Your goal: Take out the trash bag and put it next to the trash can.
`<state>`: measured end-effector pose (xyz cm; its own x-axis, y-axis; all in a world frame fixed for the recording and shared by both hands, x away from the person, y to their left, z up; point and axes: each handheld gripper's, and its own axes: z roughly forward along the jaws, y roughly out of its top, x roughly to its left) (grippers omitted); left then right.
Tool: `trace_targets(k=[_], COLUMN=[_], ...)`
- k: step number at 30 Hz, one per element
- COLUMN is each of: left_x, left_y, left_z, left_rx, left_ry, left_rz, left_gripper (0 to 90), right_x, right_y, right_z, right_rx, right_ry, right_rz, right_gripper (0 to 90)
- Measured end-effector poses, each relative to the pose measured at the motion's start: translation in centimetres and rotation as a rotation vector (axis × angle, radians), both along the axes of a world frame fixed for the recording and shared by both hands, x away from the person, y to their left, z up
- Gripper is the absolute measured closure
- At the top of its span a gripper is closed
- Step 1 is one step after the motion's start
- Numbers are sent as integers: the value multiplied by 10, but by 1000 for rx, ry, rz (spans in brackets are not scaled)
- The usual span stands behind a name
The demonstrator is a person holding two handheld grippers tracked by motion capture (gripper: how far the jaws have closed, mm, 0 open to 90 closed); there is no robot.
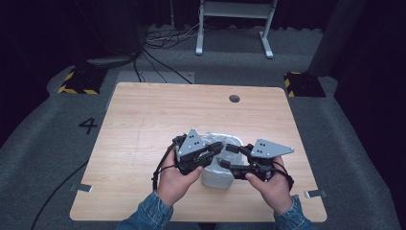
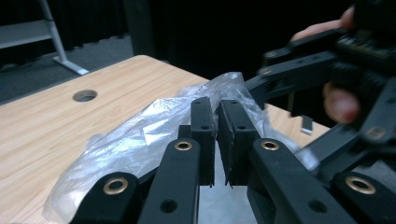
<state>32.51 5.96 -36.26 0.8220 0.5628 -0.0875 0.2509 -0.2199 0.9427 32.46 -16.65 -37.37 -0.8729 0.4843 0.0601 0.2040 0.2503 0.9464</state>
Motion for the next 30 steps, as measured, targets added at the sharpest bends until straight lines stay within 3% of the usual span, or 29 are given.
trace_targets(k=[5,7,9,12,13,15,18,21,25,30], left_x=[-4,-5,-6,-8,-8,-6,-7,-6,-4,-8], left_y=[-5,-7,-8,-6,-5,0,8,20,35,40], left_z=[3,2,2,2,2,0,-3,-7,-13,-16], left_rx=[18,6,10,1,1,-10,-35,-18,-27,36], left_ry=[-30,-22,-23,-37,-60,-77,-90,-96,-83,-84], left_rz=[-9,-19,-24,-27,-9,17,55,108,157,171], left_gripper=[842,843,843,838,774,629,496,389,351,339], right_x=[3,5,6,7,7,8,8,8,8,9], right_y=[7,9,9,9,8,6,3,2,-1,-3], right_z=[-1,-2,-3,-4,-5,-5,-3,-1,2,6], right_rx=[-36,-31,-24,-53,-59,-37,-33,-27,-23,-17], right_ry=[-13,-6,2,-5,-2,16,10,3,-13,-23], right_rz=[-3,0,15,16,19,25,11,3,-13,-28], right_gripper=[421,450,586,743,828,853,871,875,879,883])
